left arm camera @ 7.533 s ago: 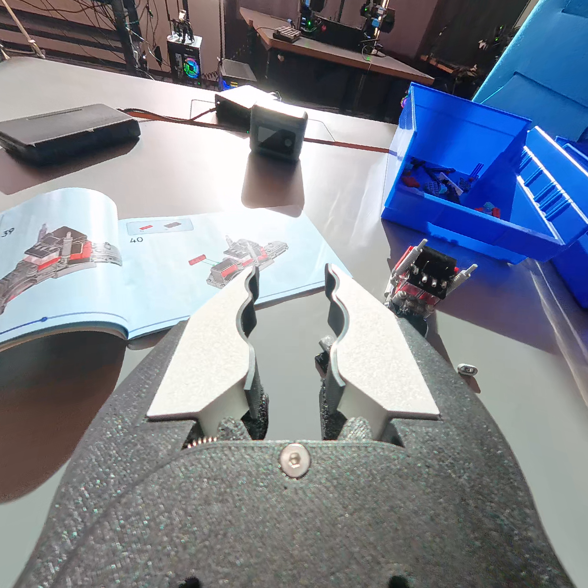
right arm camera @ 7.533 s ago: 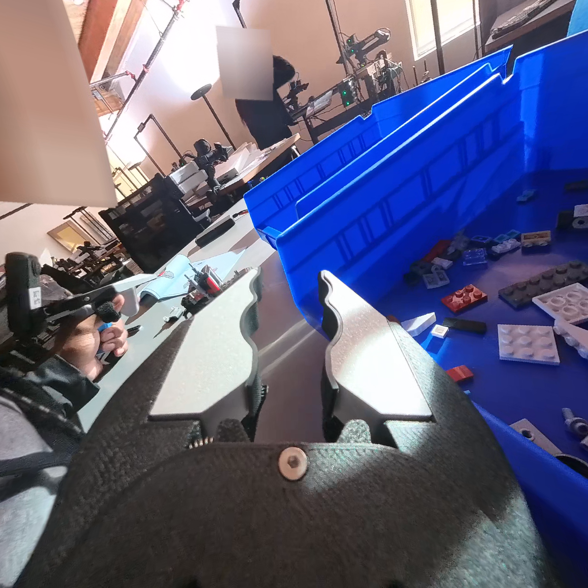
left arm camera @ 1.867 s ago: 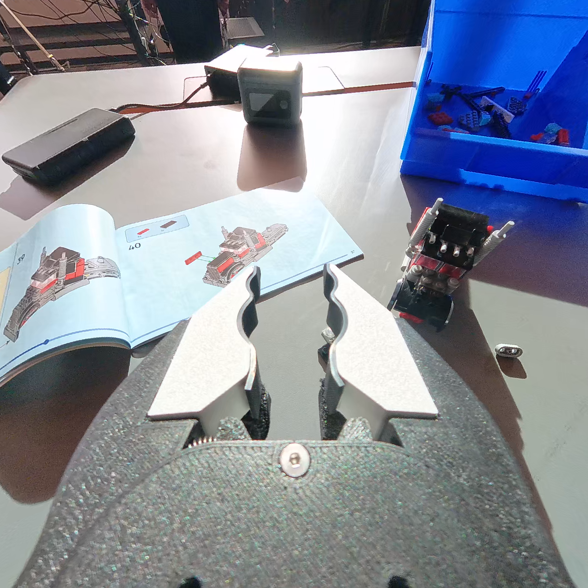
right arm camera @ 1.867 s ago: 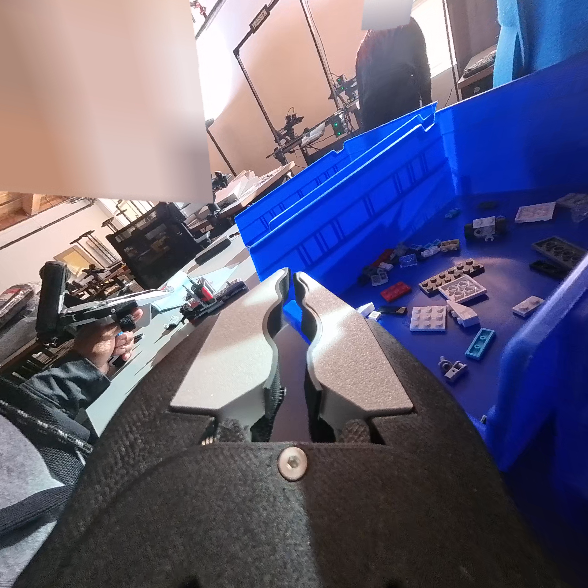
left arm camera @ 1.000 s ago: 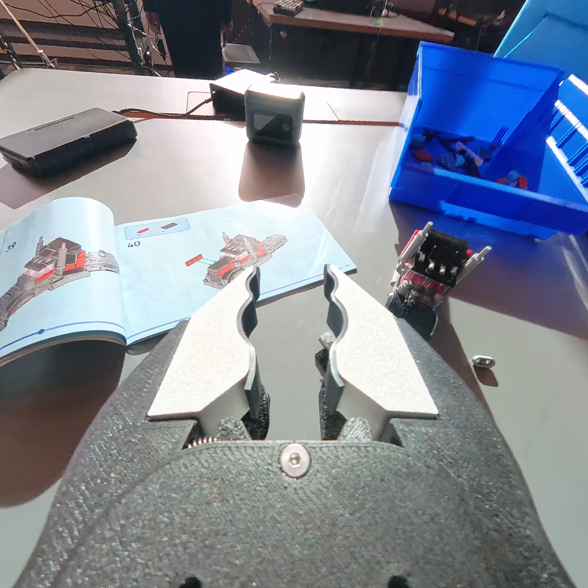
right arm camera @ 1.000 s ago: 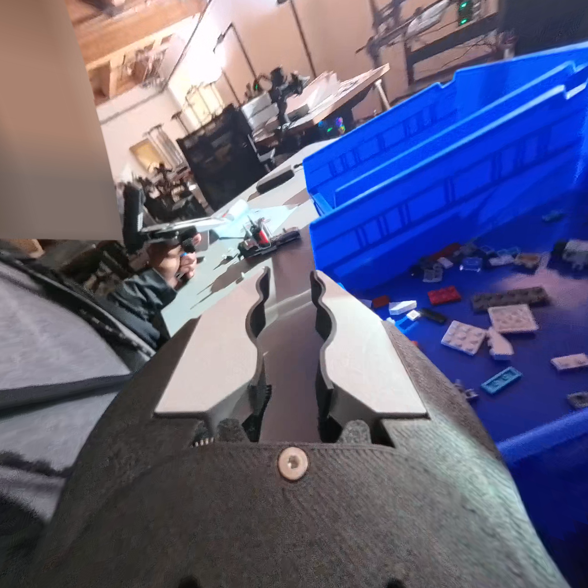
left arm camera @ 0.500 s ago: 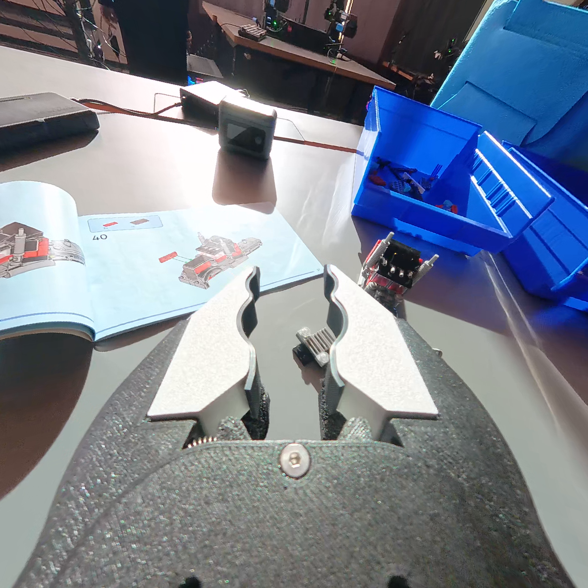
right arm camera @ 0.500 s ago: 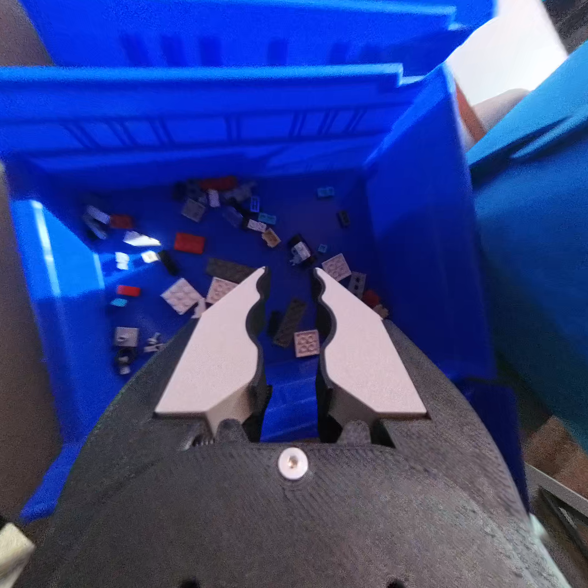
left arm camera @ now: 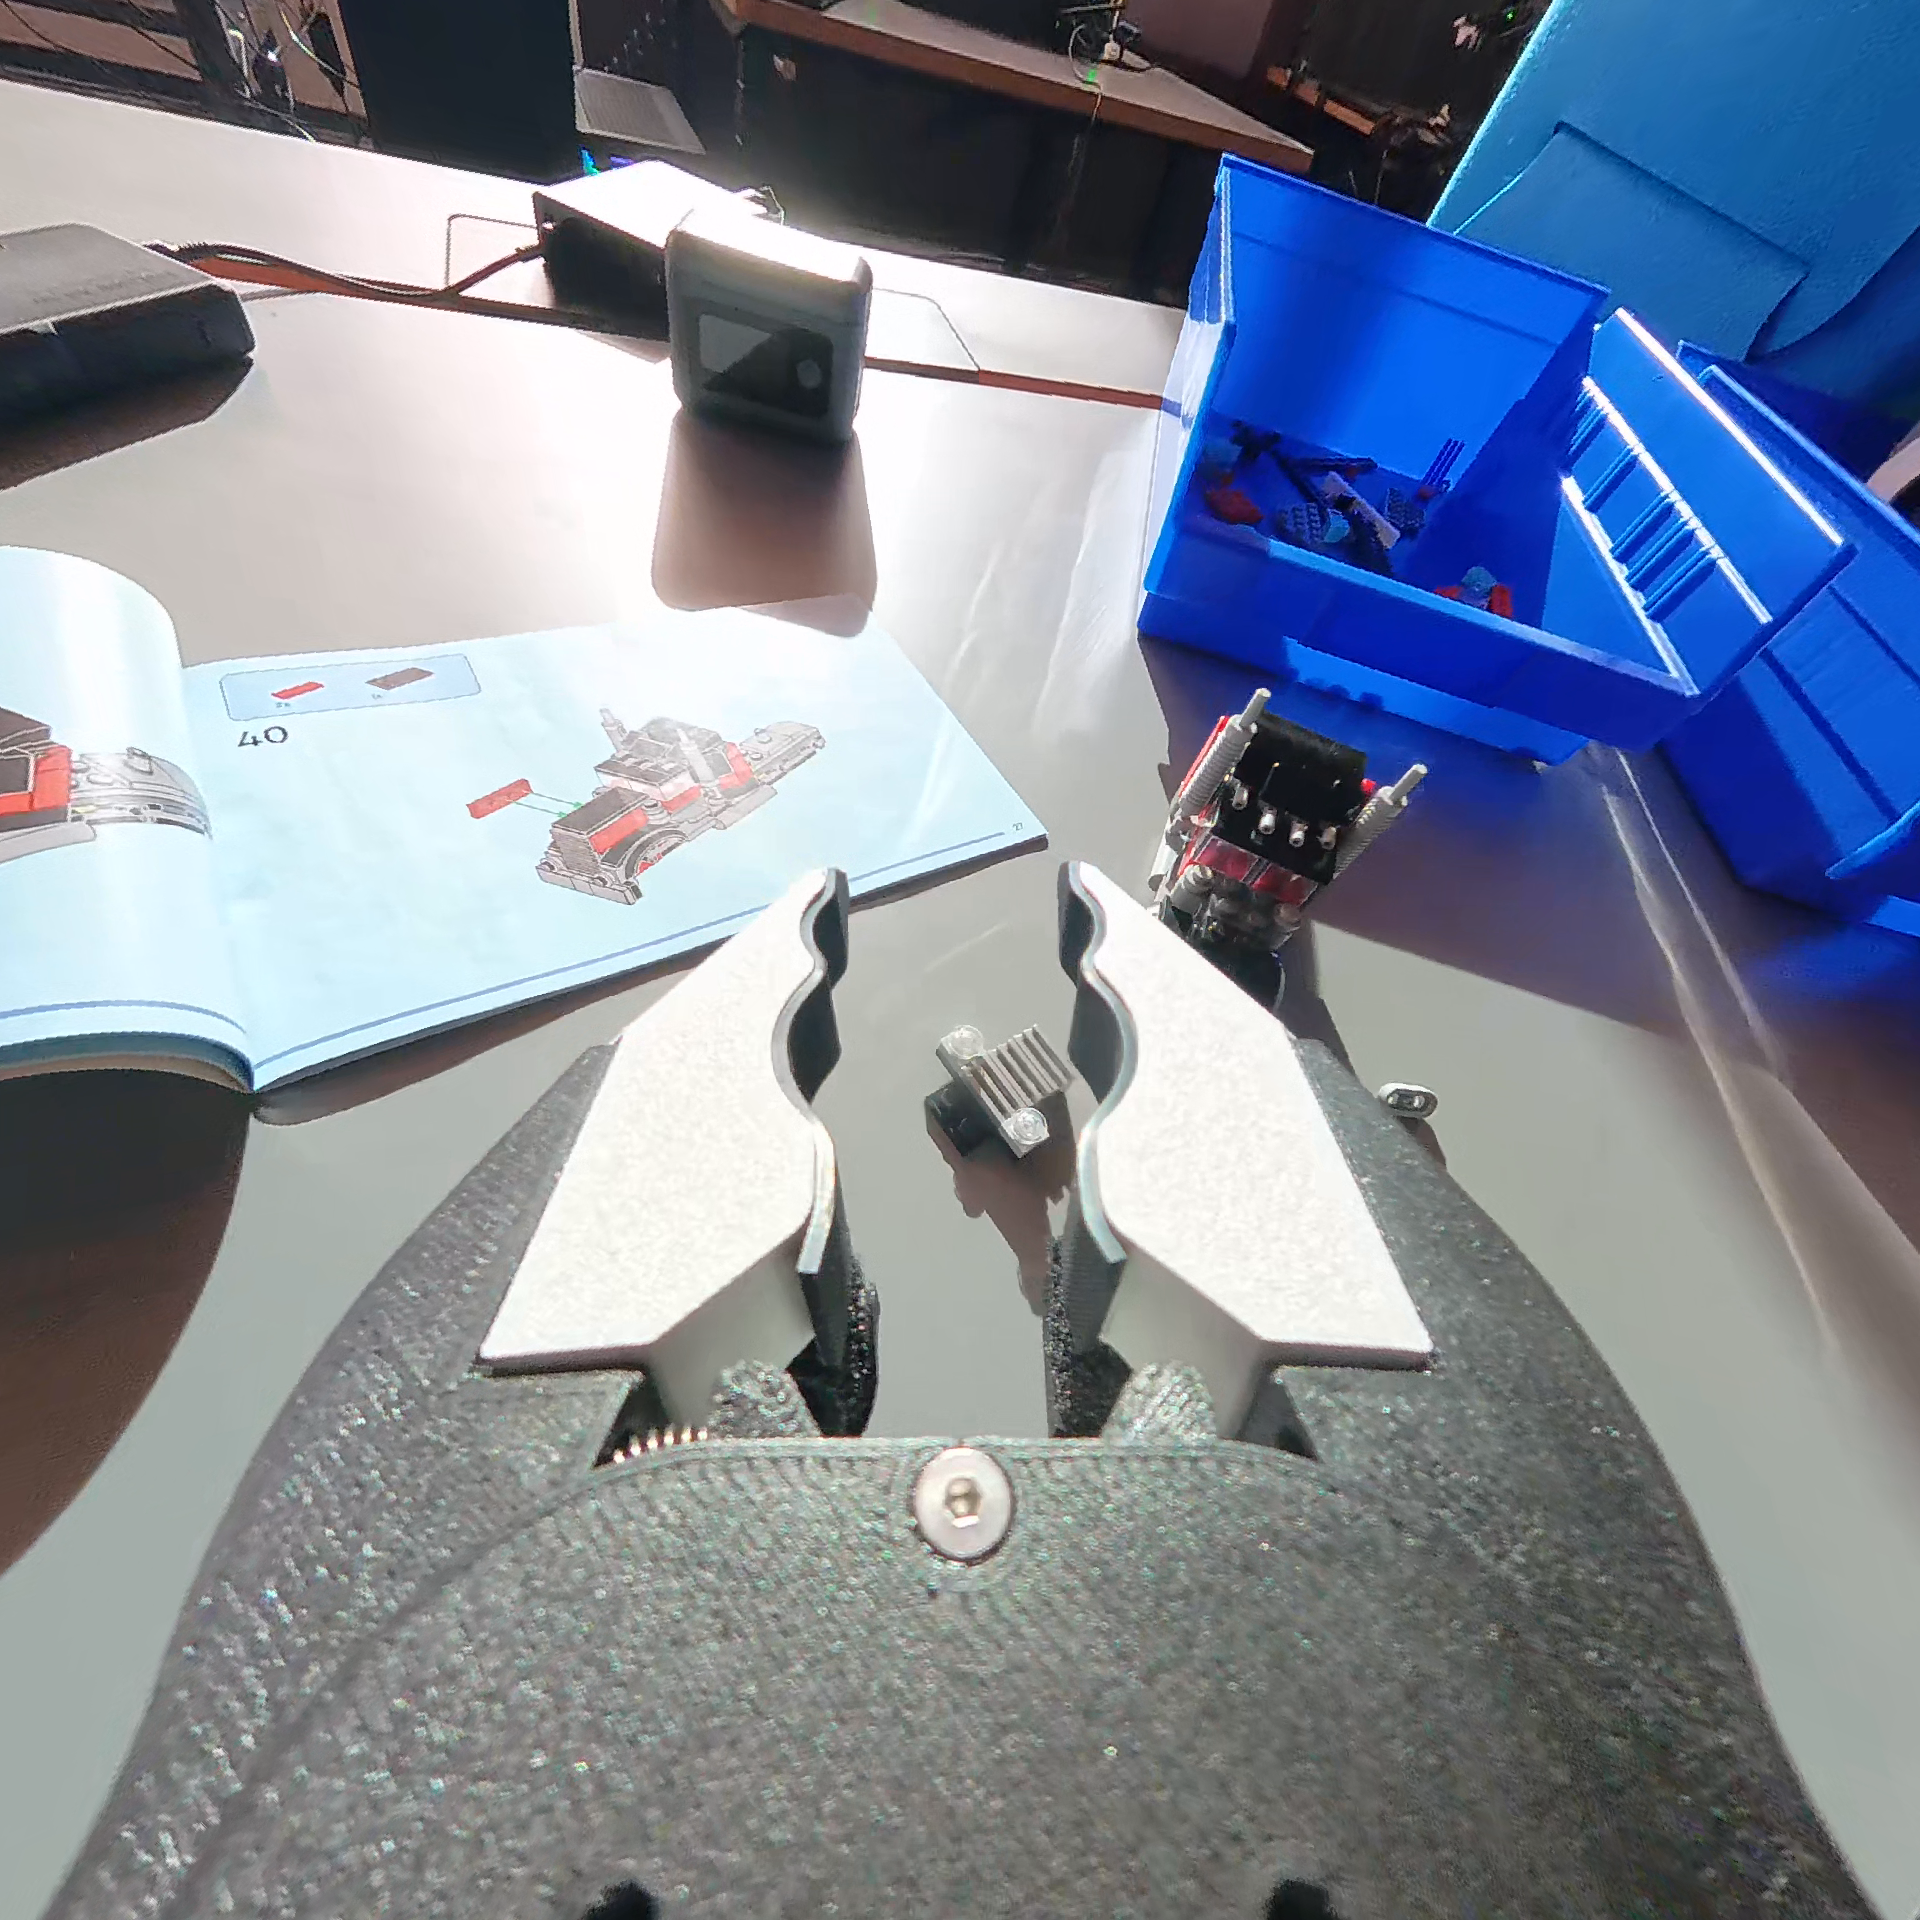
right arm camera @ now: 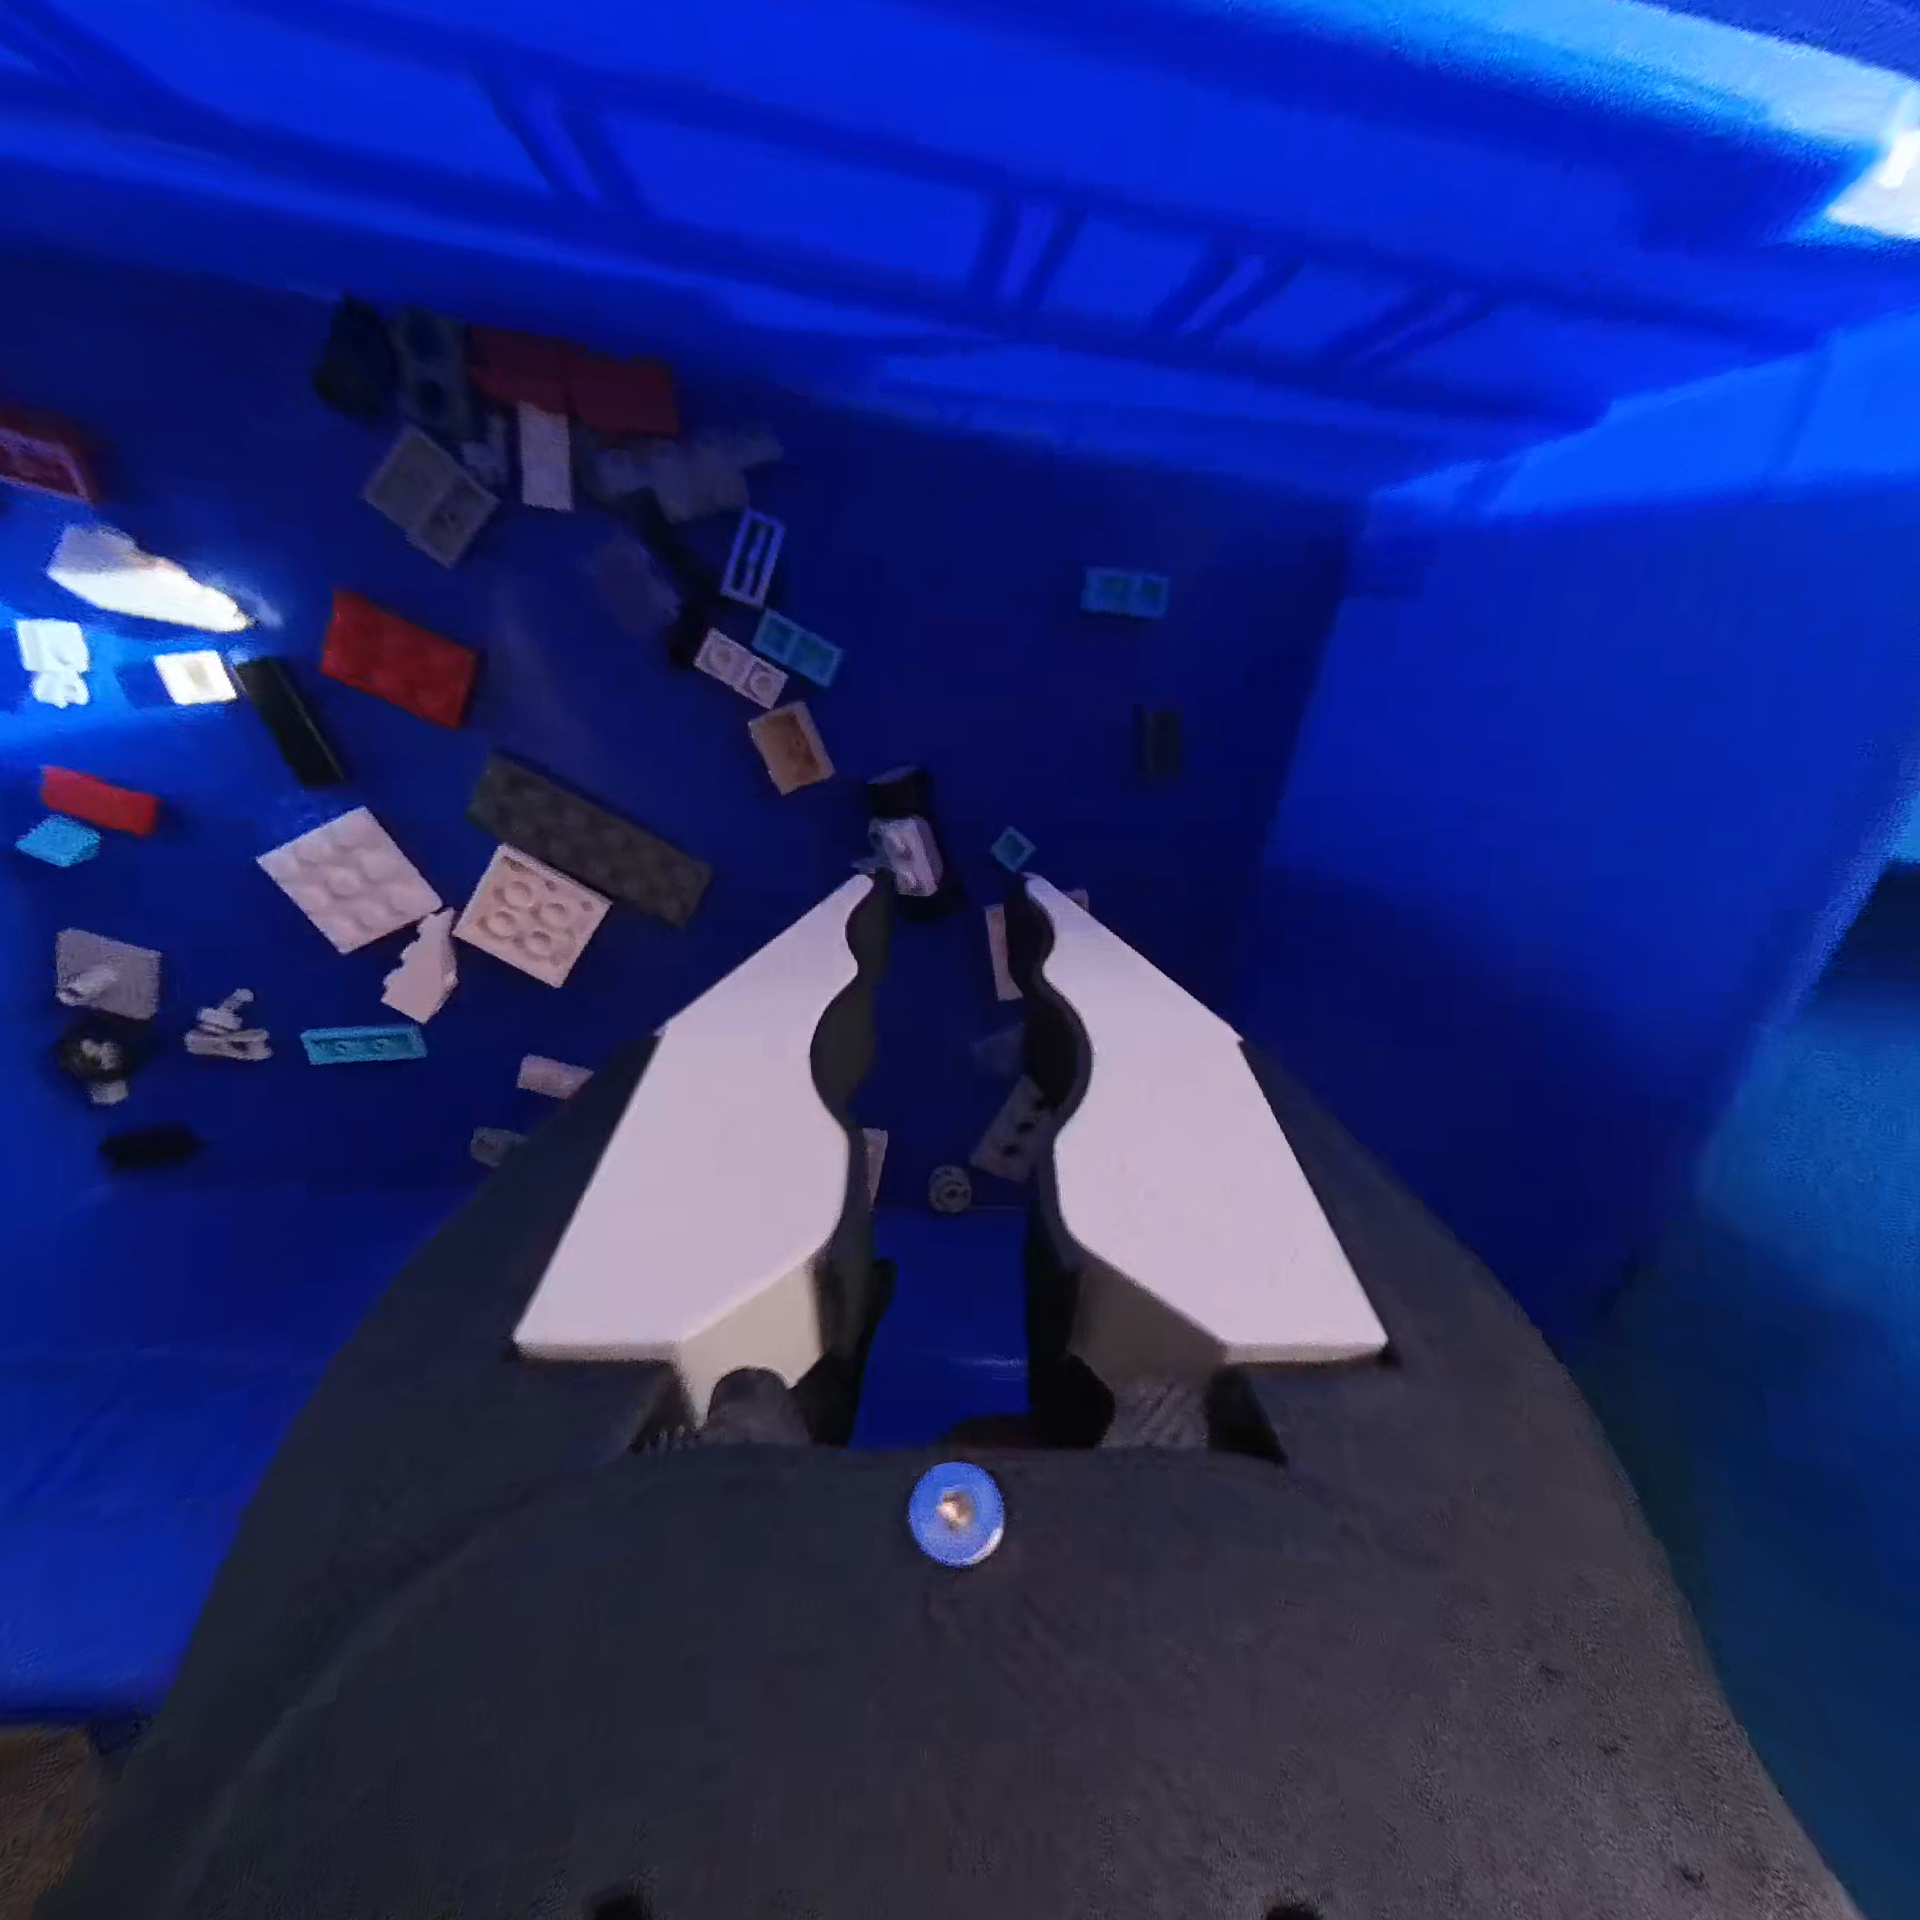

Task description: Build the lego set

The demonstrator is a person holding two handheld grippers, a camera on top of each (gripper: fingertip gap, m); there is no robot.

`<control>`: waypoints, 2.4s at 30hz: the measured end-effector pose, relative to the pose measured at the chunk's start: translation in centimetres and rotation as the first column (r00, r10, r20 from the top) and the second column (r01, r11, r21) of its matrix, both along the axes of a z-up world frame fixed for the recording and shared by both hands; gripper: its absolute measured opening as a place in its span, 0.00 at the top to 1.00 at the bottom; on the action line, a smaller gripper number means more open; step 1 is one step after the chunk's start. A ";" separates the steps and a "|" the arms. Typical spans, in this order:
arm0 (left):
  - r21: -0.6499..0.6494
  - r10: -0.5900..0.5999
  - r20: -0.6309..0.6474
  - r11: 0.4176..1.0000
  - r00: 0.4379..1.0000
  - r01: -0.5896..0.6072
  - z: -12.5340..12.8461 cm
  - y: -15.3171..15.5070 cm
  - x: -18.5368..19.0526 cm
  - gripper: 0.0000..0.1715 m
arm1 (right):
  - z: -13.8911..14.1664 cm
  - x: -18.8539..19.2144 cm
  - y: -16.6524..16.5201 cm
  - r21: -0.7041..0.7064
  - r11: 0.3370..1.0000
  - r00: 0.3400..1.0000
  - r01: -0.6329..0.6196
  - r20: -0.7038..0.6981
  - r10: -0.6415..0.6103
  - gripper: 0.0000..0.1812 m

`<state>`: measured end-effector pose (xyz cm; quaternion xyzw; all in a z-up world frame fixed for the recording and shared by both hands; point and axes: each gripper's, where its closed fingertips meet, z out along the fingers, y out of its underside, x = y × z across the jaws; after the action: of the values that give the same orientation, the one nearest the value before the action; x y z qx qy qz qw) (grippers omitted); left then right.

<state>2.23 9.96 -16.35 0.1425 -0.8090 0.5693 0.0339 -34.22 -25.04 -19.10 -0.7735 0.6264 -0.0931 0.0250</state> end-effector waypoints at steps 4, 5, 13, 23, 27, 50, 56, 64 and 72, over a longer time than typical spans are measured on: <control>0.011 -0.007 -0.003 1.000 1.000 0.007 -0.1 0.2 -0.9 0.76 | -1.1 -0.3 0.6 0.037 0.997 0.994 -0.069 -0.084 0.072 0.87; 0.015 -0.013 -0.006 1.000 1.000 0.013 -0.1 0.3 -1.3 0.76 | -1.3 -0.3 0.7 0.046 0.996 0.991 -0.081 -0.099 0.085 0.87; 0.015 -0.079 -0.027 0.997 0.997 0.079 1.0 0.2 -4.6 0.76 | -2.4 -0.5 0.6 0.086 0.991 0.981 -0.102 -0.155 0.114 0.88; -0.180 -0.369 -0.192 0.924 0.909 0.337 7.4 -5.5 -13.5 0.76 | 2.1 0.5 3.2 0.152 0.973 0.979 -0.172 0.136 0.152 0.89; -0.236 -0.564 -0.241 0.824 0.790 0.516 11.3 -10.4 -19.6 0.76 | 5.2 1.1 5.8 0.214 0.950 0.937 -0.226 0.315 0.152 0.89; -0.021 -0.725 -0.430 0.604 0.538 0.797 8.6 -20.9 -36.0 0.83 | 9.5 1.0 14.6 0.234 0.879 0.856 -0.415 0.428 0.290 0.89; -0.077 -0.711 -0.520 0.590 0.473 0.803 8.2 -21.0 -36.6 0.87 | 9.9 0.8 14.2 0.249 0.878 0.843 -0.409 0.472 0.259 0.89; -0.148 -0.681 -0.579 0.629 0.449 0.763 8.2 -21.9 -36.5 0.91 | 9.6 1.1 13.2 0.223 0.904 0.832 -0.364 0.514 0.209 0.89; -0.226 -0.619 -0.640 0.718 0.456 0.658 8.9 -23.1 -35.0 0.91 | 10.5 2.1 10.5 -0.103 0.980 0.767 -0.171 0.611 0.198 0.79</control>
<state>-32.78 -13.10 -7.45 0.0266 -0.7462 0.3992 0.5321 -32.14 -14.51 -8.57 -0.7585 0.5025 -0.3509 0.2215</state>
